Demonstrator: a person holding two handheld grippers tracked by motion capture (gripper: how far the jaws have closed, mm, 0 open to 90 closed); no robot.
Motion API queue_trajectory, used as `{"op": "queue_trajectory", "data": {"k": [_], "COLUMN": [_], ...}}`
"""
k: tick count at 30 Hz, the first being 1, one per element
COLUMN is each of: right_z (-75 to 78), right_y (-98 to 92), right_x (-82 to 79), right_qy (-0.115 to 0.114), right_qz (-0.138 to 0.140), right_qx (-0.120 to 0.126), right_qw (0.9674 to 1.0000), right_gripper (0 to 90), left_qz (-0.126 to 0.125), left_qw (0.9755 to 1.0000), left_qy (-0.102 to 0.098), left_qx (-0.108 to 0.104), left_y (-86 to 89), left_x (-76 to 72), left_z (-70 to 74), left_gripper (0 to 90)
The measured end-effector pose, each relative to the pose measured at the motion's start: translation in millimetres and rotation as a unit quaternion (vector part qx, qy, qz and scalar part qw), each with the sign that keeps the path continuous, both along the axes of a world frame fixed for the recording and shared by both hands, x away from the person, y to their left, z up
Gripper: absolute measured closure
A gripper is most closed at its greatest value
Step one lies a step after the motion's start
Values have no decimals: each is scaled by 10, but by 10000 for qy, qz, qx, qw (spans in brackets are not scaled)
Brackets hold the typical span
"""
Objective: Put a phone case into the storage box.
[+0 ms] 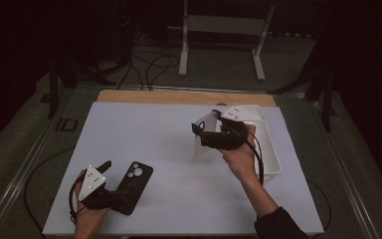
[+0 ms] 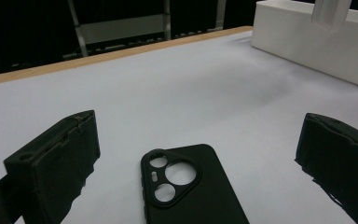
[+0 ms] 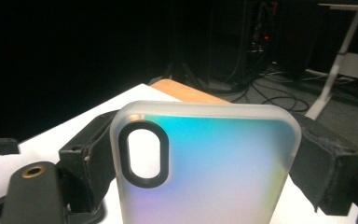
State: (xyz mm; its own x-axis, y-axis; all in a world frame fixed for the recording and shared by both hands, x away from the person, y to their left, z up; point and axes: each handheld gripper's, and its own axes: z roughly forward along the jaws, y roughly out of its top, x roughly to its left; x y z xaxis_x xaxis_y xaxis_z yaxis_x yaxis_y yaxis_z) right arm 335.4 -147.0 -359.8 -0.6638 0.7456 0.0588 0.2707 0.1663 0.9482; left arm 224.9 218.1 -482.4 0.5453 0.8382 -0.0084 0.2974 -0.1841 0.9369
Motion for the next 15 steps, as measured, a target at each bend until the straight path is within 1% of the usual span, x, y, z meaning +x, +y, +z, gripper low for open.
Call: {"op": "queue_trajectory", "data": {"k": [7, 15], "right_z": [53, 79], "right_y": [-84, -164], "right_x": [86, 179], "right_qy": [-42, -71], "right_qz": [-180, -367], "right_qx": [-60, -58], "right_qw": [9998, 9993], "right_gripper": [167, 167], "left_qz": [5, 59], "left_qw": [10000, 10000], "left_qy": [-4, -7], "left_qx": [13, -56], "left_y": [0, 18], "left_x": [0, 2], "left_z": [-10, -11], "left_gripper": [0, 0]}}
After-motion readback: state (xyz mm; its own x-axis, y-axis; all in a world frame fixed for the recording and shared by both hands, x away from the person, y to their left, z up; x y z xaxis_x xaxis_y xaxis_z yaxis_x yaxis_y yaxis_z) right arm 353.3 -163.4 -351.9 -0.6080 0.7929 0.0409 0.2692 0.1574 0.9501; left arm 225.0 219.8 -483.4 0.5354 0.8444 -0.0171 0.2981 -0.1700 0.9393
